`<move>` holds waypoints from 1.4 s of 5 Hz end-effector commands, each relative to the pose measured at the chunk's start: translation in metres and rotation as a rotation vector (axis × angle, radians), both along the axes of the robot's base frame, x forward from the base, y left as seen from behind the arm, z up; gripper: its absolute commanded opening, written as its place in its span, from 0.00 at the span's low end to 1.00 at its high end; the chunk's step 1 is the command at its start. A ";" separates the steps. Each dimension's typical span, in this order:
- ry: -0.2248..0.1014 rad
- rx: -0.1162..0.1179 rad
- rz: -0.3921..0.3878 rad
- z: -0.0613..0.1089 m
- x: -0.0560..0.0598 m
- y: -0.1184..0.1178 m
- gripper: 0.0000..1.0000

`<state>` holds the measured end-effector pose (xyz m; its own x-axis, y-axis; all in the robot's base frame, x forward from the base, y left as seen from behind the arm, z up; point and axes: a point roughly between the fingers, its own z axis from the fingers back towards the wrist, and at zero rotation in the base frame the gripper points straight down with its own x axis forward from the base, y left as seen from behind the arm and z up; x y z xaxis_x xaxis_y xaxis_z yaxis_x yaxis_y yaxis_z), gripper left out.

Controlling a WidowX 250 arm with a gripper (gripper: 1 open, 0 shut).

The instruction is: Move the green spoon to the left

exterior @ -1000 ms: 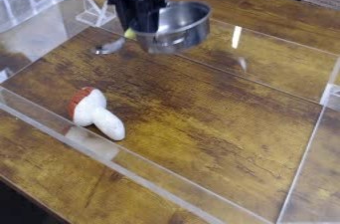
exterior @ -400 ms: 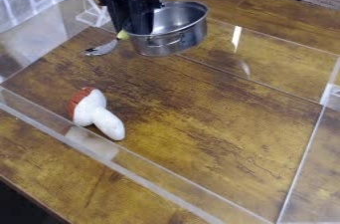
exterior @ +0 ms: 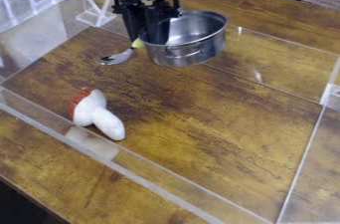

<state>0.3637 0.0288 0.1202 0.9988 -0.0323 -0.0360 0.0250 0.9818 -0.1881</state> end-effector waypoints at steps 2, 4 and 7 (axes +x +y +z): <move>-0.102 0.008 -0.132 0.034 0.001 0.004 0.00; -0.098 0.011 -0.057 0.023 0.001 -0.008 0.00; -0.097 0.004 -0.116 0.019 -0.007 -0.010 0.00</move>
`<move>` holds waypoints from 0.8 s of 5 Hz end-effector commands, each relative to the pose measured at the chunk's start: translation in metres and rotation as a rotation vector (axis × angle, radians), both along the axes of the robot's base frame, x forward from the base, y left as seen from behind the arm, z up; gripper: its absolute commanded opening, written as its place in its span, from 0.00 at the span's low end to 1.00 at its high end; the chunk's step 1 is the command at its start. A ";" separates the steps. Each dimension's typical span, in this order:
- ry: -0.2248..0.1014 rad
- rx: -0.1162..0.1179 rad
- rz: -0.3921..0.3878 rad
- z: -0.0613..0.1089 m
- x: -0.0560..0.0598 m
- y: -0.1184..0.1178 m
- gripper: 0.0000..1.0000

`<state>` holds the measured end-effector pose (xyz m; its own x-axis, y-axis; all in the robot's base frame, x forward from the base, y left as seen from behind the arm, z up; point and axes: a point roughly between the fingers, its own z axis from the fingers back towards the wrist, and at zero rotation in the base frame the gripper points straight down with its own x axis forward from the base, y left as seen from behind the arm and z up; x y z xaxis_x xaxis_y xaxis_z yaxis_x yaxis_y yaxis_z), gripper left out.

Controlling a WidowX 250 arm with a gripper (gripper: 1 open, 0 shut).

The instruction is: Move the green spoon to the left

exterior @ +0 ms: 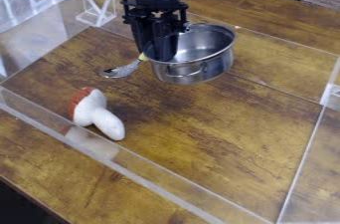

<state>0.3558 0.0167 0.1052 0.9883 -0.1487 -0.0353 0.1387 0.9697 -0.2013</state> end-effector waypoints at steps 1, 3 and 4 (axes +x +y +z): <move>-0.104 0.012 0.023 0.044 0.003 0.002 0.00; -0.115 0.012 0.039 0.045 -0.010 0.004 0.00; -0.126 0.013 0.051 0.047 -0.016 0.008 0.00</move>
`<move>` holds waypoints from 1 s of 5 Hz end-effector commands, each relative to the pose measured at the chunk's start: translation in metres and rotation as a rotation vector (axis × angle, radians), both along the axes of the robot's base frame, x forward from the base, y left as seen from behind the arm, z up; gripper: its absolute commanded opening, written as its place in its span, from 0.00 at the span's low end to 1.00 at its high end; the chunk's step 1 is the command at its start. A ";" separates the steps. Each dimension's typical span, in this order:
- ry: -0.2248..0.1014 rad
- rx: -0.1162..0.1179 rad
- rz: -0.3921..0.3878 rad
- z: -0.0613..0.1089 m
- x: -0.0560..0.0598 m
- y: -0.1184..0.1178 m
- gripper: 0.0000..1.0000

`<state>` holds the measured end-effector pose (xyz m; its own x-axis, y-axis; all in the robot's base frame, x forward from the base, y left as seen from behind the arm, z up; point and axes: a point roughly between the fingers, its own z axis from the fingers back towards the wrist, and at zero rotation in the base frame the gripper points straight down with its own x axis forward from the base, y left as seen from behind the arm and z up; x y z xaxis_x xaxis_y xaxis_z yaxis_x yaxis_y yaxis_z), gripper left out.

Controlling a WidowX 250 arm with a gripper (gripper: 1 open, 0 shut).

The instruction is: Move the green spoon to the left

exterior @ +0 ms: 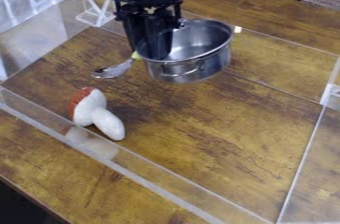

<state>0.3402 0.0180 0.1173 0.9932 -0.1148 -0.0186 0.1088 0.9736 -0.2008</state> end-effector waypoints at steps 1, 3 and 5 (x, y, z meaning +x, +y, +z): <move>-0.107 0.018 0.030 0.040 0.001 0.004 0.00; -0.085 0.026 0.026 0.040 -0.003 -0.005 0.00; -0.064 0.034 0.027 0.037 -0.016 -0.002 0.00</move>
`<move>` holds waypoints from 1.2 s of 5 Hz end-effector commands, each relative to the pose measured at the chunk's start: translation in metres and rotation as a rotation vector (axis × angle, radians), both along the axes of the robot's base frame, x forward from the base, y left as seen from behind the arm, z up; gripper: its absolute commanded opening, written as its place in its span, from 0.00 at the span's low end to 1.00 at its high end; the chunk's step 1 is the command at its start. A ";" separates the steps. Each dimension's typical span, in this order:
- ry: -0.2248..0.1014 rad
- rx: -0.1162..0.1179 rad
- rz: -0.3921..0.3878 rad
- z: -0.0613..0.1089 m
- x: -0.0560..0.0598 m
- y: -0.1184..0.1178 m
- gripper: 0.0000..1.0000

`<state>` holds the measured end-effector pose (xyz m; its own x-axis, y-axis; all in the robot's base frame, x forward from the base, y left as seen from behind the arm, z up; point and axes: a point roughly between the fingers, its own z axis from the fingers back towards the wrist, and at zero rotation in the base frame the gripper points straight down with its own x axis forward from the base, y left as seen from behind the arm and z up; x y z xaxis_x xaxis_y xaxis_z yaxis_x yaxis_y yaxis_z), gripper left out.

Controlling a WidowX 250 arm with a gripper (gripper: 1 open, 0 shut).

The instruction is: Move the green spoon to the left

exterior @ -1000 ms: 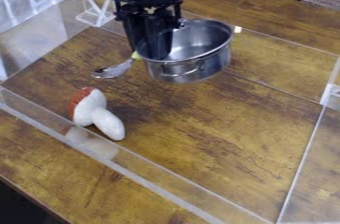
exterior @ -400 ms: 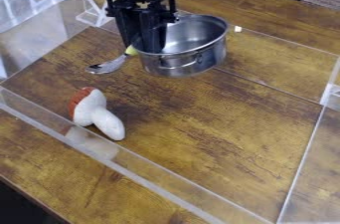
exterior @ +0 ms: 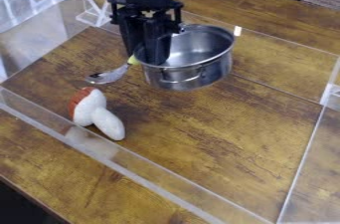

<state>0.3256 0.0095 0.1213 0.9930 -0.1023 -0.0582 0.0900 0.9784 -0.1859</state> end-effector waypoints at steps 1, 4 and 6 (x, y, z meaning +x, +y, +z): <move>-0.088 0.029 0.043 0.029 -0.006 0.026 0.00; -0.060 0.050 0.022 0.020 -0.011 0.057 0.00; -0.053 0.051 0.088 0.007 -0.011 0.066 0.00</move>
<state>0.3143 0.0678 0.1152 0.9979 -0.0366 -0.0528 0.0285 0.9890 -0.1455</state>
